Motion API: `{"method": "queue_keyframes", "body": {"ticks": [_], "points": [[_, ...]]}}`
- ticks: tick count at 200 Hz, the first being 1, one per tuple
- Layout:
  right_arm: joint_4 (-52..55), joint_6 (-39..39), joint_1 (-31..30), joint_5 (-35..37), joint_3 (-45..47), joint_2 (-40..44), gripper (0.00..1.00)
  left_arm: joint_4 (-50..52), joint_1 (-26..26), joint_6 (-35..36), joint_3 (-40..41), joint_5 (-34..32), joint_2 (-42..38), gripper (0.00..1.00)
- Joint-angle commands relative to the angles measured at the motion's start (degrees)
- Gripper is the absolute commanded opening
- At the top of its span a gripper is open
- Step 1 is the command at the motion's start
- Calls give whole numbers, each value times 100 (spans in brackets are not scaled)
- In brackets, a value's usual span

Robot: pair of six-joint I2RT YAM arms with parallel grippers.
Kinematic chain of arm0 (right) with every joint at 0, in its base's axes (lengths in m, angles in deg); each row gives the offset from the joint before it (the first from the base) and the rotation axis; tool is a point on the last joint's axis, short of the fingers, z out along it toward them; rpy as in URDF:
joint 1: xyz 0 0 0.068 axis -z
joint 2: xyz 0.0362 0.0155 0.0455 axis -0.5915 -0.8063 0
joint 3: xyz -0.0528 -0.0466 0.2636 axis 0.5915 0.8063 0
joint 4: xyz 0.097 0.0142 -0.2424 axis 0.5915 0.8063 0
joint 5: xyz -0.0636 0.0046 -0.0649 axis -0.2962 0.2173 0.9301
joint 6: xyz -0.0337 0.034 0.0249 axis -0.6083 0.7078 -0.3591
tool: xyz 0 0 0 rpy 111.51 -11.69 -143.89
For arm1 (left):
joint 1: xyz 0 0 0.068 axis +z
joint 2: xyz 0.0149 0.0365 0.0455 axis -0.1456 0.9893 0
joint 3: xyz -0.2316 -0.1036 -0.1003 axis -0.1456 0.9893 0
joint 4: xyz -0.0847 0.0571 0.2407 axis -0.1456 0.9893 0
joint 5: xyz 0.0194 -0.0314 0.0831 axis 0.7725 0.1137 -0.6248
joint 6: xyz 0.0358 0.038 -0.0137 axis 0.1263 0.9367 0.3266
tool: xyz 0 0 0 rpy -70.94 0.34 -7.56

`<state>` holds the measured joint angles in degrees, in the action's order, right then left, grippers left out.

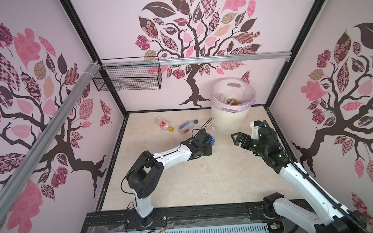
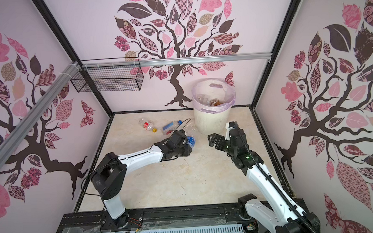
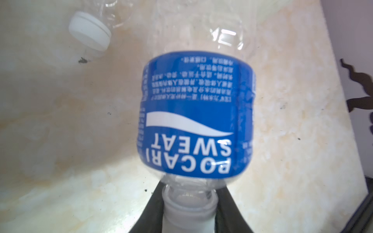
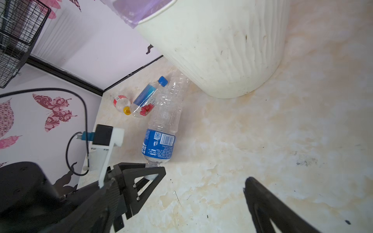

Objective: Throw the plastic bottles in the bin
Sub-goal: Pick up the plastic bottle from the top-center of the table, then throw the plastic bottle into the trash bin.

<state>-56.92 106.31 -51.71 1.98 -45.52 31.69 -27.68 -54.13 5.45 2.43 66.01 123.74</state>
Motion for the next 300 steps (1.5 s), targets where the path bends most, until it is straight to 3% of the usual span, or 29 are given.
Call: {"method": "queue_keyframes", "body": {"ticks": [1,81,134,185,300], "points": [[-196,252,15,-439,-126,-108,99,-482,-77,118,344,66,-504,24],[-845,736,-11,-1320,-747,-683,100,-923,-547,387,837,29,-1469,24],[-1159,832,-431,-1187,-1019,-1113,99,-1067,-642,333,1136,-22,-1909,24],[-1503,937,-913,-1021,-1299,-1715,85,-1112,-759,281,1417,-140,-2335,24],[-1813,1054,-978,-1121,-1394,-1967,54,-1174,-768,205,1703,-159,-2673,27]]}}
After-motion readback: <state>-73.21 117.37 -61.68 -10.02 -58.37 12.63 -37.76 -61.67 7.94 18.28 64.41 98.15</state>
